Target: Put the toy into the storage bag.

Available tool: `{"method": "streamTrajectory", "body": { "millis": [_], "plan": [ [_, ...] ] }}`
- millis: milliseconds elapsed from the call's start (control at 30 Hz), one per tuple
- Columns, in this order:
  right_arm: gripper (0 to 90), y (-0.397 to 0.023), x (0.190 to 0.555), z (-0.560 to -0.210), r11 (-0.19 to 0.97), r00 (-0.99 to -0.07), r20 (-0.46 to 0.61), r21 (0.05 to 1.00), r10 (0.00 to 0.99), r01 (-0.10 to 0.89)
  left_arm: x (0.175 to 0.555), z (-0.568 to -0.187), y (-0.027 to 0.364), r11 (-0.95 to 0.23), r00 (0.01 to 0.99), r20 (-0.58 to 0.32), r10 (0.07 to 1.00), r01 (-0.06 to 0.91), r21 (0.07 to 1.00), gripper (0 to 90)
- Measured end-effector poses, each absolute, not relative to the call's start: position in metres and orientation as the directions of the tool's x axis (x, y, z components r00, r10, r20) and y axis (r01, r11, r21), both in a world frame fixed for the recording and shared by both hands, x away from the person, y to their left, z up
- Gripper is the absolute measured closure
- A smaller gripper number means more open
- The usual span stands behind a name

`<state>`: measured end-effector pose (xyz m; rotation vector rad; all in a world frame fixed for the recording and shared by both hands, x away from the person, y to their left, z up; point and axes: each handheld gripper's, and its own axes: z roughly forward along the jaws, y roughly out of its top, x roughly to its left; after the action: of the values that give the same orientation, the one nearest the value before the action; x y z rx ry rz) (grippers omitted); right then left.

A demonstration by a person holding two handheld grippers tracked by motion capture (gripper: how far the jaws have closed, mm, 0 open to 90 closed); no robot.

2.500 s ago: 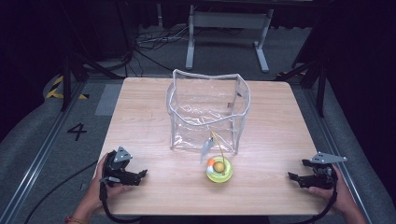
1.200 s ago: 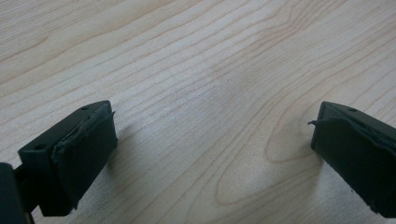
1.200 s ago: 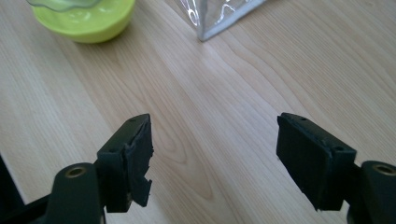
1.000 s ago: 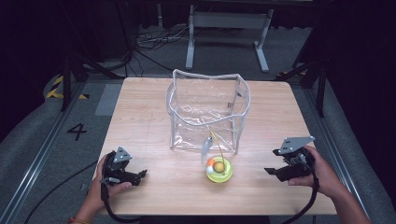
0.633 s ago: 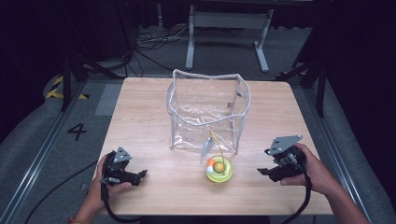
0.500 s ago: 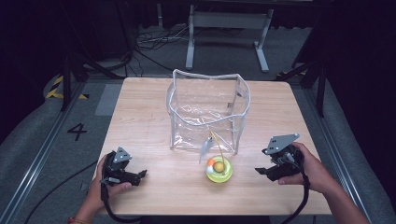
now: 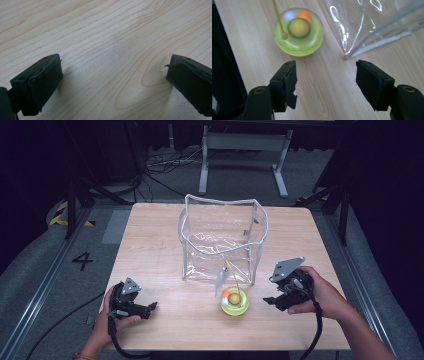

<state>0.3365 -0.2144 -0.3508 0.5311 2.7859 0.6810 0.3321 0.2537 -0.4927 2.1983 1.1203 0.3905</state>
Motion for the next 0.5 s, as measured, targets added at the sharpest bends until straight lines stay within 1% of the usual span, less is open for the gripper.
{"method": "streamTrajectory", "body": {
  "millis": [33, 100, 133, 267, 333, 500],
  "plan": [
    [32.9, -0.209, 0.337, -0.351, 0.837, -0.918, -0.126, 0.471, 0.376, 0.279, 0.332, -0.493, 0.254, -0.438, 0.594, -0.022, 0.804, 0.617, 0.654, 0.7],
    [31.7, -0.204, 0.336, -0.35, 0.843, -0.921, -0.125, 0.462, 0.369, 0.275, 0.332, -0.493, 0.254, -0.438, 0.594, -0.021, 0.804, 0.617, 0.654, 0.7],
    [31.1, -0.198, 0.336, -0.349, 0.856, -0.931, -0.125, 0.451, 0.343, 0.254, 0.332, -0.493, 0.254, -0.438, 0.594, -0.022, 0.804, 0.617, 0.654, 0.7],
    [30.6, -0.182, 0.335, -0.345, 0.87, -0.945, -0.117, 0.438, 0.305, 0.227, 0.332, -0.493, 0.254, -0.438, 0.594, -0.021, 0.804, 0.617, 0.654, 0.7],
    [33.3, -0.175, 0.335, -0.343, 0.878, -0.951, -0.113, 0.428, 0.288, 0.215, 0.332, -0.493, 0.254, -0.438, 0.594, -0.022, 0.804, 0.617, 0.654, 0.7],
    [36.2, -0.158, 0.336, -0.338, 0.894, -0.964, -0.105, 0.41, 0.244, 0.182, 0.332, -0.493, 0.254, -0.438, 0.594, -0.022, 0.804, 0.617, 0.654, 0.7]
  ]
}}
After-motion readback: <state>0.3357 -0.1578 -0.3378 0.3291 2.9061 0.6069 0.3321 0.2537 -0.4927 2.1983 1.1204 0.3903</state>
